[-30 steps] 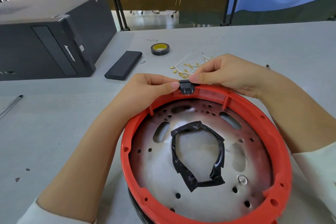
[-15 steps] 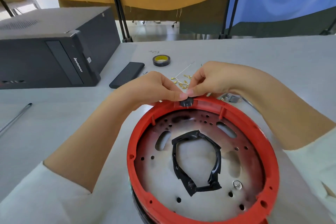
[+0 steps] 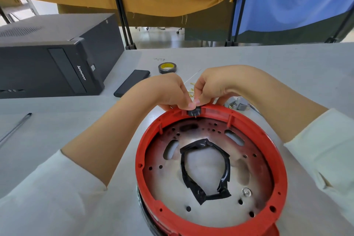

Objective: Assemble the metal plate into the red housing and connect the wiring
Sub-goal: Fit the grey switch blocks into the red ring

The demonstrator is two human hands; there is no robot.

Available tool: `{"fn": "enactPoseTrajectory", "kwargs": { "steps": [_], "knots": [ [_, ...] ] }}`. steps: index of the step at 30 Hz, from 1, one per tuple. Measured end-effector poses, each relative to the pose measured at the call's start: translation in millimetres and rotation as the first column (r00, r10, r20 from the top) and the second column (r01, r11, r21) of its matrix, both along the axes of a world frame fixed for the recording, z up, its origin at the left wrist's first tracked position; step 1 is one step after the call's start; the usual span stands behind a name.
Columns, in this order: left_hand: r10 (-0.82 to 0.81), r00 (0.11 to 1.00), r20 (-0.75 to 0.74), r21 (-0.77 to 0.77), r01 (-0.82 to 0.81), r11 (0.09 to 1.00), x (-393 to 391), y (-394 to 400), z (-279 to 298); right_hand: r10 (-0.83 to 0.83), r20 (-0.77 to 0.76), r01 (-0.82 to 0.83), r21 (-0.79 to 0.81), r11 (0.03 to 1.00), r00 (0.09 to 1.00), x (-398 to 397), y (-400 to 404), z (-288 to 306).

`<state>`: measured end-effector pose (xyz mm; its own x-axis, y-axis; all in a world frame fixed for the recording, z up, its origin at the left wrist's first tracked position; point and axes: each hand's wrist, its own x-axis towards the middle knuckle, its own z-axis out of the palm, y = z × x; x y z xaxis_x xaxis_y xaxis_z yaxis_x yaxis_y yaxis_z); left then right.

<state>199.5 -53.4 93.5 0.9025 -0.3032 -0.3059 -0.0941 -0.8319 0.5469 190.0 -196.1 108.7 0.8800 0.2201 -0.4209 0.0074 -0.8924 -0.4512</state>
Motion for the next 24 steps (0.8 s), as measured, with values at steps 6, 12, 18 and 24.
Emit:
{"fn": "enactPoseTrajectory", "kwargs": {
  "steps": [6,12,18,24],
  "knots": [
    [-0.069,0.997,0.035,0.172,0.062,0.983,-1.3,-13.3,5.3,0.016,-0.044,-0.019,-0.073,0.997,0.999,5.7,5.7,4.3],
    [-0.046,0.998,0.048,0.098,0.041,0.994,-2.8,-6.5,1.3,-0.023,0.028,0.025,-0.069,0.997,0.999,3.8,5.4,-0.8],
    [0.087,0.995,0.049,-0.069,-0.084,0.994,-15.8,3.4,-4.2,-0.043,0.272,0.028,0.061,0.998,0.961,-20.4,-13.1,-16.4],
    [0.189,0.978,0.09,-0.126,-0.178,0.976,-38.5,13.3,-12.5,-0.085,0.366,0.034,0.143,0.989,0.927,-48.4,-42.6,-26.4]
  ]
}}
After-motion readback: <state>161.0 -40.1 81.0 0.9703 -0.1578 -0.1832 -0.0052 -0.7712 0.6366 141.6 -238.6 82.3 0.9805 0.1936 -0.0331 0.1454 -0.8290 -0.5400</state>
